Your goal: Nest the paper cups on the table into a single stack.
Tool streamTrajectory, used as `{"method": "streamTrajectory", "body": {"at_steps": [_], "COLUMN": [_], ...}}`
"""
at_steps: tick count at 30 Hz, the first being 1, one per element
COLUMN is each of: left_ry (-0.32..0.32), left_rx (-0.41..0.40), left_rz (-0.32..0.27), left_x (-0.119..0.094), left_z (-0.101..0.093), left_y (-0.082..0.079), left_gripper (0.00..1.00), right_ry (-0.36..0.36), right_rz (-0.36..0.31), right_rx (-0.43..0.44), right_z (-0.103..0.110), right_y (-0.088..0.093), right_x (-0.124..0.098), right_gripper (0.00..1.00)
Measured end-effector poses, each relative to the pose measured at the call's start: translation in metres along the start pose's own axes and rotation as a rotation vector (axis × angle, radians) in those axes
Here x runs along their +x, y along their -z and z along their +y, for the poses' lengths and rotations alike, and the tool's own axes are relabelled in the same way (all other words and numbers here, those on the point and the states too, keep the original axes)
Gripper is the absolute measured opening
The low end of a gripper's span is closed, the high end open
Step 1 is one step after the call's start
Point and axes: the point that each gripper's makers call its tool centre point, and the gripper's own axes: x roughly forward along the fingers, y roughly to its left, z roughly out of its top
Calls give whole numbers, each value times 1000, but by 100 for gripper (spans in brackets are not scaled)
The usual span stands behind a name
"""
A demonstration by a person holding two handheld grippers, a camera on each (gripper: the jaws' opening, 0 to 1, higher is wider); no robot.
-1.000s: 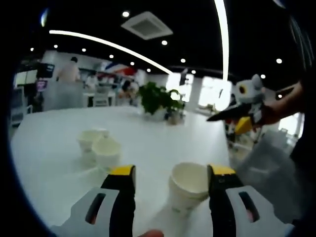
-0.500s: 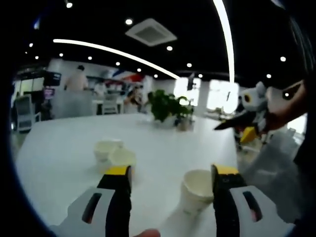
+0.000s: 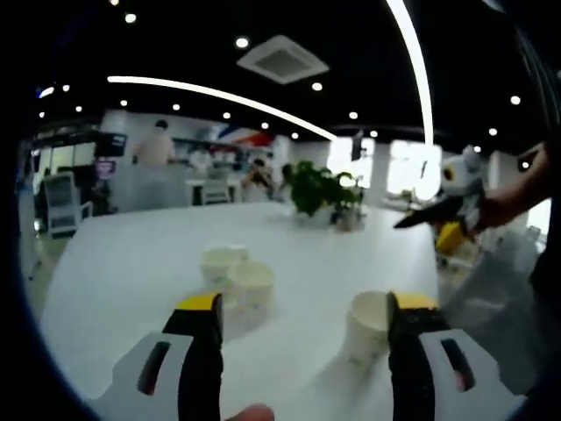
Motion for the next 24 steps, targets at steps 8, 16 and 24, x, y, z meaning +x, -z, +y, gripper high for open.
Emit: {"method": "streamTrajectory", "body": {"at_steps": [8, 16, 24], "left_ry": [-36, -53, -58], "left_rx": [-16, -15, -17], "left_rz": [4, -14, -14], "left_x": [-9, -14, -15], "left_z": [8, 11, 7], "left_y": [3, -4, -5], "left_gripper": [86, 94, 99], "right_ry": [-18, -34, -47], "right_rz": [-4, -13, -22], "right_rx": [-1, -6, -11], "right_z": [5, 8, 6], "right_y": [-3, -8, -15], "right_x": [7, 15, 24], "right_gripper": [98, 99, 99]}}
